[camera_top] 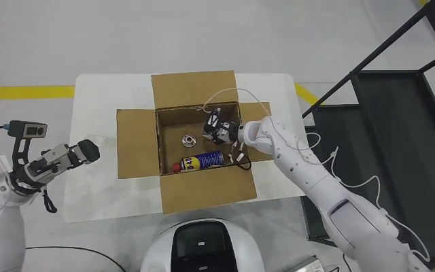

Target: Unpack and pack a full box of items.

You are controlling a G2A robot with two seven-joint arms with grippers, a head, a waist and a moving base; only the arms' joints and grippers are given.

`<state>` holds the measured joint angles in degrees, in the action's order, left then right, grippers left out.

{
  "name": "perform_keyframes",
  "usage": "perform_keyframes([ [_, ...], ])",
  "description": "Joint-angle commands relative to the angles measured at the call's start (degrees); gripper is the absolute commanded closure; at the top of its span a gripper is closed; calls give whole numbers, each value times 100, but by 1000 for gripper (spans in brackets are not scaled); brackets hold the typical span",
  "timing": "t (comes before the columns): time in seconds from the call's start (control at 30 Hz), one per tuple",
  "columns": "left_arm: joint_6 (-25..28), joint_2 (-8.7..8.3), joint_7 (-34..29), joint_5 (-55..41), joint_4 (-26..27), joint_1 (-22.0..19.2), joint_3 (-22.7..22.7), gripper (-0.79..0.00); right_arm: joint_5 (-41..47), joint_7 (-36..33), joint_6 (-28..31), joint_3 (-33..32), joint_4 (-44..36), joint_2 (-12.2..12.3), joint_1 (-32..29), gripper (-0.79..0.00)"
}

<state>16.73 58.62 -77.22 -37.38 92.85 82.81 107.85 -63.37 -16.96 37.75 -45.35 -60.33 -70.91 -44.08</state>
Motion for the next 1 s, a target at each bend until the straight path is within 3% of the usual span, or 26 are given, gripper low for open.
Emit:
perform_keyframes([
  [0.0,-7,-17,31,87,-130,-53,23,-785,10,-33,65,49,112,-29,54,-376],
  [0.03,-2,-26,41,123,-213,-88,28,-785,17,-37,78,68,170,-45,83,-665],
  [0.07,20,-35,42,171,-299,-133,24,-785,22,-47,104,87,213,-60,114,-785],
  [0.2,224,-64,69,505,-771,-370,-101,-785,81,47,227,43,208,-75,180,-785],
  [0.3,340,-85,85,844,-1175,-600,-281,-785,86,307,645,-108,-79,-3,94,-785],
  [0.4,415,-87,76,1002,-1562,-844,-529,-785,70,695,1293,-407,-405,151,-156,-785],
  [0.6,636,-67,13,1226,-2195,-1349,-1075,-785,420,1179,2025,-1357,-1357,511,-1019,-785],
  [0.83,840,-5,-98,1040,-2647,-1845,-1631,-785,1979,711,2025,-2224,-2482,900,-2240,-785],
  [0.97,730,46,-298,432,-2774,-2039,-1849,-785,2093,668,2025,-2252,-2514,916,-2287,-785],
])
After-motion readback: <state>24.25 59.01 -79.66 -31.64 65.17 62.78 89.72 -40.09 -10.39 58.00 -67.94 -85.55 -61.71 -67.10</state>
